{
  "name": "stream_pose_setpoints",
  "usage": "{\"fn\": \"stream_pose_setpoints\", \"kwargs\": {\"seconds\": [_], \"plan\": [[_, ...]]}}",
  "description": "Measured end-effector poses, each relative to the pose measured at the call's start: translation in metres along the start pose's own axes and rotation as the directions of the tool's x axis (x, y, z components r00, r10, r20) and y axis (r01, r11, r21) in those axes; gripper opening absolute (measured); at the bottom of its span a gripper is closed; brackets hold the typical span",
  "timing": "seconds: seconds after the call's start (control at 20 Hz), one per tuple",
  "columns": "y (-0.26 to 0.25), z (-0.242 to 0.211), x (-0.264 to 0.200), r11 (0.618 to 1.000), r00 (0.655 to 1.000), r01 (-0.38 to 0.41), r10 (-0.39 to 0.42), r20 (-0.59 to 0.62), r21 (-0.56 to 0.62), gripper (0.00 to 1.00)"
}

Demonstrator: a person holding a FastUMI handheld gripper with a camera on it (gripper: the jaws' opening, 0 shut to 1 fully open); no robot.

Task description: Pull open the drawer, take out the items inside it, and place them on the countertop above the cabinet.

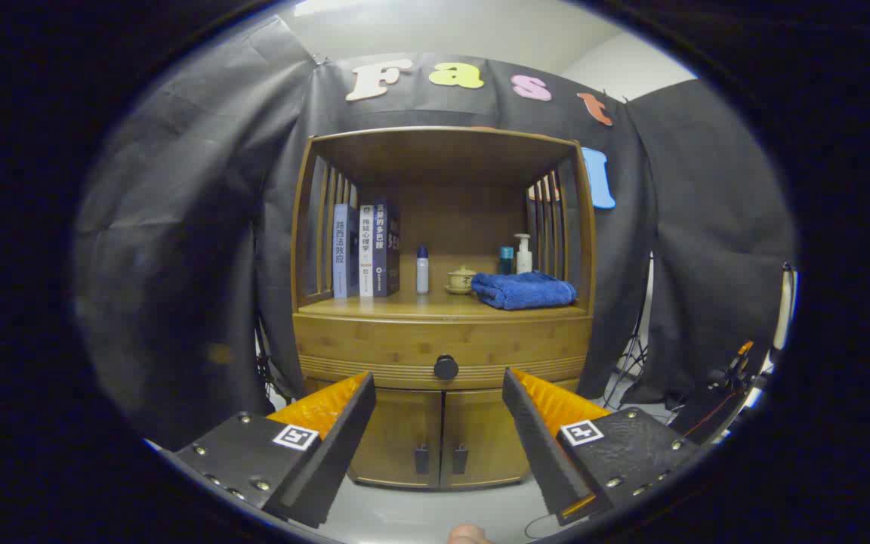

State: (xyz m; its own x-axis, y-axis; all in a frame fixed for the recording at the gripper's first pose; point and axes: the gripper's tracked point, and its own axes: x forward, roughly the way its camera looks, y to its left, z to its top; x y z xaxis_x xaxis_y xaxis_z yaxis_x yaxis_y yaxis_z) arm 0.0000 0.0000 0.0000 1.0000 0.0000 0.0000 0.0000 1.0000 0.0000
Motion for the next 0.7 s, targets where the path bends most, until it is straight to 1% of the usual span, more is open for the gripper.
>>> {"fn": "stream_pose_setpoints", "kwargs": {"seconds": [0.3,0.45,0.6,0.7], "plan": [[-0.018,-0.004,0.002,0.998,0.999,0.036,-0.034,-0.035,0.058,1.0],[-0.017,0.002,0.0,0.996,0.999,-0.013,0.016,-0.036,0.087,1.0],[-0.029,0.004,0.003,0.998,1.0,0.0,0.002,-0.027,0.06,1.0],[-0.032,0.006,0.004,0.999,1.0,-0.005,0.006,-0.024,0.036,1.0]]}}
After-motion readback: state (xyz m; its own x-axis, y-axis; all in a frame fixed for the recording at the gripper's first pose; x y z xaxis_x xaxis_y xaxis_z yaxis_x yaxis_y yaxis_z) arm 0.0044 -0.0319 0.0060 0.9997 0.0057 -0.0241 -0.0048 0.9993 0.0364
